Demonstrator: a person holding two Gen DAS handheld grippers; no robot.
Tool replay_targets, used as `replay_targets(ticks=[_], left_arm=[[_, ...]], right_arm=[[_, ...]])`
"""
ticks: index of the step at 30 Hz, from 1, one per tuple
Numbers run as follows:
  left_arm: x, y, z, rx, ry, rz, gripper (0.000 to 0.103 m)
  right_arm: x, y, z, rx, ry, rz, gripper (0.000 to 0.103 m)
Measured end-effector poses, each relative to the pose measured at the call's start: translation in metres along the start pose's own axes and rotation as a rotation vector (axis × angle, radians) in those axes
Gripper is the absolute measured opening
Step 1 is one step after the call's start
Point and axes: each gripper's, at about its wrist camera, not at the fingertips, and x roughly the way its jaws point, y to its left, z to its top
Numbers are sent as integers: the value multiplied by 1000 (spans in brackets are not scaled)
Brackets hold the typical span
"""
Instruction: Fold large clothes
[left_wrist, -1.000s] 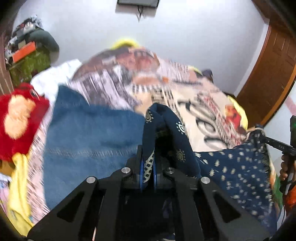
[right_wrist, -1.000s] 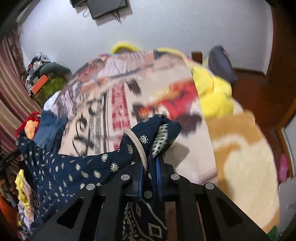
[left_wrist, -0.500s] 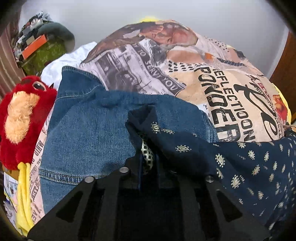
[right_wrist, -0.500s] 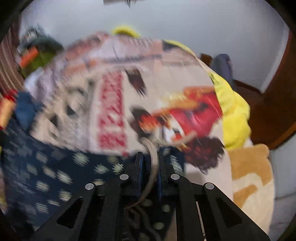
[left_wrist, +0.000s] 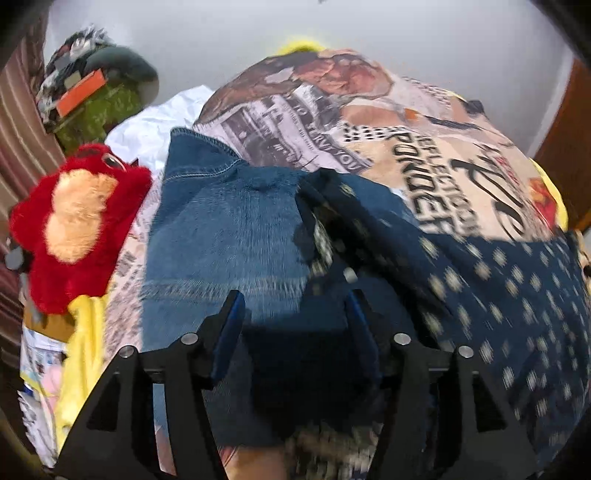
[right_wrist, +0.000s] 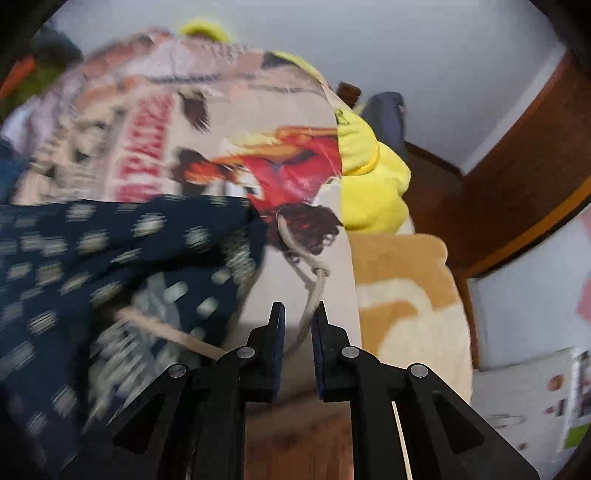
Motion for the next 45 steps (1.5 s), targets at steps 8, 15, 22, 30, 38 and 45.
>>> replay_targets(ticks=[8, 15, 22, 30, 38, 45], left_arm=[[-85, -8, -65, 119, -61, -22, 80], [-113, -9, -137, 149, -37, -50, 81], [-114, -6, -200, 145, 36, -54, 81], [-119, 16, -251, 64, 92, -78, 81], [-132, 39, -276, -58, 121, -151, 81], [-134, 31, -283, -126, 155, -301, 81]], right_arm=[[-131, 6, -95, -60, -94, 252, 9], [-139, 42, -206, -109, 77, 339, 9], [-148, 46, -243, -99, -64, 276, 9], [-148, 46, -251, -136, -95, 177, 10], [-144, -11, -263, 100, -47, 163, 99], [-192, -22, -271, 166, -86, 362, 99]])
